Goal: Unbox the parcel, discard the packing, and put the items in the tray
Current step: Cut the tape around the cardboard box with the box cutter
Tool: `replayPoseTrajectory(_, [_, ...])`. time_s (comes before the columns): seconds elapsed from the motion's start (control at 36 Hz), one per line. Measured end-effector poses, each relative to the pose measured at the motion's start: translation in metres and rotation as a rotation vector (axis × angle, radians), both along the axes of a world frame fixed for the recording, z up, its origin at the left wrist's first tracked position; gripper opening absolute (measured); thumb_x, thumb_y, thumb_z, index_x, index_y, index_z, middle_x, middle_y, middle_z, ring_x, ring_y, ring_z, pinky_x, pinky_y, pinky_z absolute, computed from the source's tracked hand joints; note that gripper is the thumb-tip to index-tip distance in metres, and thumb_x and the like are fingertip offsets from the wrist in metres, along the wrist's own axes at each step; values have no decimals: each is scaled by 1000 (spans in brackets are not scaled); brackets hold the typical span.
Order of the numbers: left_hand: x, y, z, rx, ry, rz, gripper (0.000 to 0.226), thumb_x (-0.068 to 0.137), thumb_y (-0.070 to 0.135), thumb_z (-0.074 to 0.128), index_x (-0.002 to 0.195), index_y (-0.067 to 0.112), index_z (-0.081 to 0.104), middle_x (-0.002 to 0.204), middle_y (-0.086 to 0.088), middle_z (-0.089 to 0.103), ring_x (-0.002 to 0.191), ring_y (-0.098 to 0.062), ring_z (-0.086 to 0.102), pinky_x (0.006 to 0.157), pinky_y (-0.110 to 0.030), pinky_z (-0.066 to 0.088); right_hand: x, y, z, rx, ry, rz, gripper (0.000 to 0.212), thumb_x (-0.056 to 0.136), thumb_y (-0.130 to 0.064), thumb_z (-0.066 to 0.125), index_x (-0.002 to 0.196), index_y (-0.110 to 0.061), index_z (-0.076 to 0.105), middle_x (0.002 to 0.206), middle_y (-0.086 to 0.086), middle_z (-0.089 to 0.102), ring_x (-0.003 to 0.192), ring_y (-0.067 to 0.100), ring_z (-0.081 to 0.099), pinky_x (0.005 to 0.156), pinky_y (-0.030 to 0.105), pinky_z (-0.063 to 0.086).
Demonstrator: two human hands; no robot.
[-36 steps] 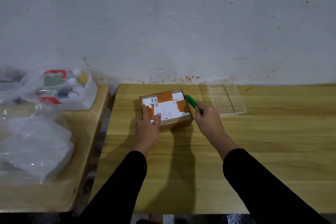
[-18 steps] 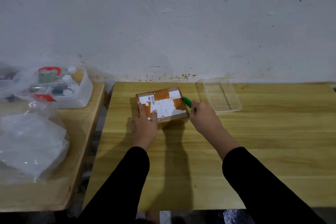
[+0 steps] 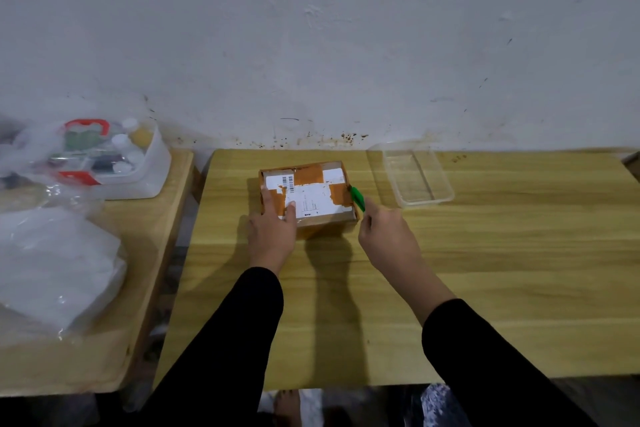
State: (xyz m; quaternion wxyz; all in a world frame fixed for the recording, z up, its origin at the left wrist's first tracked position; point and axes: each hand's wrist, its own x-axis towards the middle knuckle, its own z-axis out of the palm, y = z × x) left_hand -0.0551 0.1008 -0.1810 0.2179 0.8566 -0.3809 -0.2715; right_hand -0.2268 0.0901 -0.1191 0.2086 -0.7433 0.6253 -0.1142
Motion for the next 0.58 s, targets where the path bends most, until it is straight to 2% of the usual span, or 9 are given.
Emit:
replayPoseTrajectory(0.08, [0,0,0,7,1,0,67,94,57,29,148,36,-4,136,-21,36,124,-37,40,100,-48,42,-2,7,-3,-14,6,-4,31,95,-17,36,125,-11,45,59,1,42,56,24,50,43,28,31])
replayPoseTrajectory(0.22, [-1,1,2,12,-8,-5,67,94,56,29,149,34,-3,137,-23,36,125,-38,39,100,-48,40,-8,16,-6,-13,-15,-27,38,95,-16,36,133,-13,41,73,14,57,63,32,58,52,37,45])
replayPoseTrajectory(0.42, [-2,0,6,9,-2,-7,66,95,55,29,149,33,-3,135,-23,37,124,-37,39,99,-47,38,-16,31,-7,-17,20,-34,39,96,-16,36,134,-16,39,57,0,39,54,24,45,41,29,27])
replayPoseTrajectory(0.47, [-2,0,5,7,4,0,66,95,55,28,149,34,-3,134,-23,38,123,-38,40,98,-46,39,-18,33,-7,-17,5,-34,39,95,-15,36,133,-16,41,58,4,43,55,27,46,46,29,31])
replayPoseTrajectory(0.58, [-1,1,3,-2,6,-9,67,94,56,28,149,33,-3,134,-24,38,123,-39,40,98,-47,39,-24,40,-9,3,-52,-55,37,95,-16,36,131,-14,45,72,20,59,64,37,56,54,39,42])
